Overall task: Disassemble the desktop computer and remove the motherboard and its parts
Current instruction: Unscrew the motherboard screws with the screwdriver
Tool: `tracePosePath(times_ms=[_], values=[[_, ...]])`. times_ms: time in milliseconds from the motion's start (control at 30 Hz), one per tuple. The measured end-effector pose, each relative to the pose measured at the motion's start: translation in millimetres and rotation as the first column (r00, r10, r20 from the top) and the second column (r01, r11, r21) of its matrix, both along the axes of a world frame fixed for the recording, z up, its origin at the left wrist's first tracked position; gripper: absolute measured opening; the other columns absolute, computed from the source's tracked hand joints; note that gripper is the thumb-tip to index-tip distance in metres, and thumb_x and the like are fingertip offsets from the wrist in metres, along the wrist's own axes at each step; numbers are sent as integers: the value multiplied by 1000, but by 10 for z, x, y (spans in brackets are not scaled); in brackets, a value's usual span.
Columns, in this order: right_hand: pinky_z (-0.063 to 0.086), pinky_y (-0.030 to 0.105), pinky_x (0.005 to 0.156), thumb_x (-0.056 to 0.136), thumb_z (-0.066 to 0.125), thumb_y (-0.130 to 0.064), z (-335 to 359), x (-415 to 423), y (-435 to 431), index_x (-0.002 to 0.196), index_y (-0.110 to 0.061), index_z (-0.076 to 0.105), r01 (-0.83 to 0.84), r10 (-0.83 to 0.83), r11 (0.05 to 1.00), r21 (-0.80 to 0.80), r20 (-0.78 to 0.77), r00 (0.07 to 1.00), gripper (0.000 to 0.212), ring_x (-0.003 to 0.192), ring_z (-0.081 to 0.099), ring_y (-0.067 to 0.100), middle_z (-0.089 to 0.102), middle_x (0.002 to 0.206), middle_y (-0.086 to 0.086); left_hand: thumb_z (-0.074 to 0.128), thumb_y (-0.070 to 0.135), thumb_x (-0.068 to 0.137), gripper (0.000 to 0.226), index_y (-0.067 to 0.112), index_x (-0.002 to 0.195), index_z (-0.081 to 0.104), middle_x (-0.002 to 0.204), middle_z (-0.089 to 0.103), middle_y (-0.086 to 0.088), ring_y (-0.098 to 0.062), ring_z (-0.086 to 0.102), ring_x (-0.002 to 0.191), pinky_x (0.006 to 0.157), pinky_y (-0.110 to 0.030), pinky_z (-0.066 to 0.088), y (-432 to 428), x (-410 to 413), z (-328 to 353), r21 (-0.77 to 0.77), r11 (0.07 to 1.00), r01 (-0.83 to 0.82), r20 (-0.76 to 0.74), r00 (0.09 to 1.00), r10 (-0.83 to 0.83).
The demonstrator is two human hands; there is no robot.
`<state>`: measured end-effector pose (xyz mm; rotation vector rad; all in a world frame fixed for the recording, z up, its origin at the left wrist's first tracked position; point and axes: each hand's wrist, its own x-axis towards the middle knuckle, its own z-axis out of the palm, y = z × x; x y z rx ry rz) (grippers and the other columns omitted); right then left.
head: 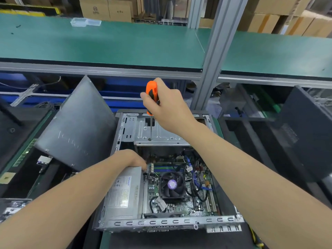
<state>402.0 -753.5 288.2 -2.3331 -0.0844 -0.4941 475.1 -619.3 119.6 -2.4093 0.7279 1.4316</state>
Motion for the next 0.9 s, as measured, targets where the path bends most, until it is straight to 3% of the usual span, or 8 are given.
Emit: tracePosePath(times_ms=[133,200,333,533,733,900], values=[[53,46,59,105,52,-39,-31,6,25,101,-9,46,2,-3,1000,-7,-22,1000,31,61,59,28,53,70,8,47,36,101,75,21,166,13,170,23,-10,-24,41,142,121,-44,34,-3,39,-103,-4,999,-43,-20,999,42],[51,46,59,105,52,-40,-36,14,49,101,-9,46,11,-11,1000,-24,-18,1000,31,57,53,24,50,68,4,49,35,100,78,23,166,8,171,18,-10,-28,36,149,121,-46,34,-18,32,-134,-6,999,-42,-12,999,42],[51,47,59,105,53,-38,-26,18,86,99,-9,44,11,-11,1000,-25,-11,1000,31,63,58,30,52,70,7,51,37,97,82,28,165,6,173,6,-7,-33,26,154,120,-48,34,-50,11,-155,-12,1000,12,40,999,-11],[42,38,52,105,52,-39,-35,32,144,102,-10,45,9,-8,996,-83,10,1000,29,53,43,19,48,65,0,48,31,100,78,24,165,6,173,3,-10,-33,17,157,123,-48,28,-57,-2,-155,-36,999,41,56,998,-39],[39,30,50,105,54,-37,-42,49,97,95,-12,43,53,-50,997,-60,40,998,29,51,41,16,46,62,-2,47,32,99,75,25,165,13,172,12,-8,-30,31,152,121,-47,34,-39,7,-171,-45,998,42,48,998,-40],[43,31,51,105,53,-38,-36,64,73,95,-14,42,69,-67,996,-61,26,997,29,52,46,18,44,62,-3,47,31,98,78,27,165,9,173,2,-7,-32,14,157,124,-50,25,-34,5,-185,-39,997,72,65,995,-69]])
